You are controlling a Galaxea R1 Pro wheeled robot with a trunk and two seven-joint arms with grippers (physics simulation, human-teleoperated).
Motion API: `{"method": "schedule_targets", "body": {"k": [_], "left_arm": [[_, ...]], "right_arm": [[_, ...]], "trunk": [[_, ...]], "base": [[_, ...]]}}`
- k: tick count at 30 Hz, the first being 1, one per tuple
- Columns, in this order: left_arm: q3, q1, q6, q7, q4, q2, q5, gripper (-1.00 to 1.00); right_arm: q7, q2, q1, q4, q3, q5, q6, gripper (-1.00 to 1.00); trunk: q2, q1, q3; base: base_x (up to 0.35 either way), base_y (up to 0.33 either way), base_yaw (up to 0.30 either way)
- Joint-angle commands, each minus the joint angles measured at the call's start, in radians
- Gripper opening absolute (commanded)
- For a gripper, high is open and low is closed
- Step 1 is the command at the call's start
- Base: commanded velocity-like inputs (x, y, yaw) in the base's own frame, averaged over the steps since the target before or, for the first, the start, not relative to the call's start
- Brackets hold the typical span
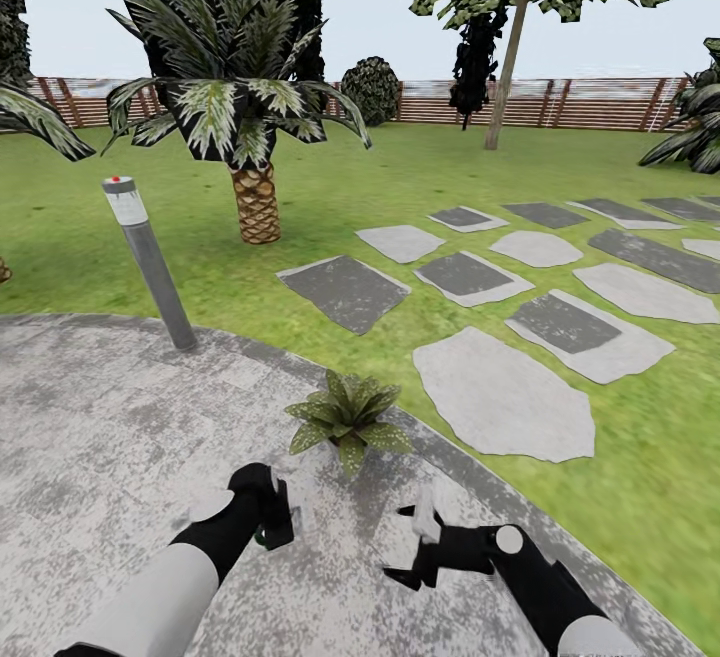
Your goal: Pick up the pesticide atomizer in the garden and spray insectifuge to fully cover both potted plants in the garden.
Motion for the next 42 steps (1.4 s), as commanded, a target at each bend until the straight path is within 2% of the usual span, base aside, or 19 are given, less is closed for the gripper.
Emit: {"method": "schedule_targets", "body": {"k": [1, 3, 4, 7, 8, 11, 13, 15, 18, 20, 23, 29, 30, 34, 39, 42], "left_arm": [[-0.008, 0.000, 0.006, -0.008, -0.002, -0.001, -0.003, -1.00], [-0.029, 0.000, 0.006, -0.017, -0.002, -0.005, -0.003, -1.00], [-0.035, 0.000, 0.006, -0.018, -0.002, -0.009, -0.002, -1.00], [-0.041, 0.000, 0.006, -0.019, -0.003, -0.036, -0.003, -1.00], [-0.041, 0.000, 0.006, -0.019, -0.003, -0.044, -0.003, -1.00], [-0.042, 0.000, 0.006, -0.019, -0.004, -0.069, -0.003, -1.00], [-0.043, 0.000, 0.006, -0.019, -0.009, -0.086, -0.003, -1.00], [-0.047, 0.000, 0.005, -0.019, -0.015, -0.088, -0.003, -1.00], [-0.082, 0.001, 0.006, -0.019, -0.018, -0.088, 0.002, -1.00], [-0.089, 0.001, -0.002, -0.027, -0.018, -0.088, 0.005, -1.00], [-0.092, 0.000, -0.055, -0.091, -0.016, -0.088, 0.009, -1.00], [-0.083, -0.028, -0.114, -0.233, -0.018, -0.088, 0.011, -1.00], [-0.082, -0.032, -0.120, -0.241, -0.018, -0.088, 0.019, -1.00], [-0.083, -0.035, -0.126, -0.244, -0.020, -0.088, 0.116, -1.00], [-0.081, -0.034, -0.127, -0.232, -0.020, -0.088, 0.132, -1.00], [-0.083, -0.032, -0.127, -0.229, -0.020, -0.088, 0.157, -1.00]], "right_arm": [[0.013, 0.000, -0.001, -0.013, 0.001, 0.007, -0.004, 1.00], [0.027, 0.001, -0.002, -0.037, 0.001, 0.004, 0.028, 1.00], [0.029, 0.001, -0.003, -0.051, 0.001, -0.007, 0.045, -1.00], [0.032, 0.001, -0.003, -0.075, 0.001, -0.080, 0.070, -1.00], [0.033, 0.001, -0.003, -0.077, 0.001, -0.088, 0.074, -1.00], [0.033, 0.003, -0.003, -0.085, 0.001, -0.096, 0.077, -1.00], [0.033, 0.013, -0.003, -0.090, 0.001, -0.097, 0.078, -1.00], [0.032, 0.022, -0.003, -0.091, 0.001, -0.098, 0.078, -1.00], [0.032, 0.031, -0.003, -0.092, 0.001, -0.098, 0.078, -1.00], [0.032, 0.033, -0.003, -0.092, 0.001, -0.098, 0.078, -1.00], [0.032, 0.033, -0.003, -0.089, 0.001, -0.097, 0.078, -1.00], [0.030, 0.034, -0.003, -0.084, 0.001, -0.096, 0.078, -1.00], [0.029, 0.033, -0.003, -0.084, 0.001, -0.096, 0.078, -1.00], [0.029, 0.034, -0.003, -0.084, 0.001, -0.096, 0.078, -1.00], [0.029, 0.035, -0.003, -0.091, 0.001, -0.096, 0.078, -1.00], [0.028, 0.036, -0.003, -0.092, 0.001, -0.096, 0.078, -1.00]], "trunk": [[0.000, 0.000, -0.001], [0.000, 0.000, -0.001], [0.000, 0.000, -0.001], [0.000, 0.000, -0.001], [0.000, 0.000, -0.001], [0.000, 0.000, -0.001], [0.000, 0.000, -0.001], [0.000, 0.000, -0.001], [0.000, 0.000, -0.001], [0.000, 0.000, -0.001], [0.000, 0.000, -0.001], [0.000, 0.000, -0.001], [0.000, 0.000, -0.001], [0.000, 0.000, -0.001], [0.000, 0.000, -0.001], [0.000, 0.000, -0.001]], "base": [[0.000, 0.000, 0.000], [0.000, 0.000, 0.000], [0.000, 0.000, 0.000], [0.000, 0.000, 0.000], [0.000, 0.000, 0.000], [0.000, 0.000, 0.000], [0.000, 0.000, 0.000], [0.000, 0.000, 0.000], [0.000, 0.000, 0.000], [0.000, 0.000, 0.000], [0.000, 0.000, 0.000], [0.000, 0.000, 0.000], [0.000, 0.000, 0.000], [0.000, 0.000, 0.000], [0.000, 0.000, 0.000], [0.000, 0.000, 0.000]]}}
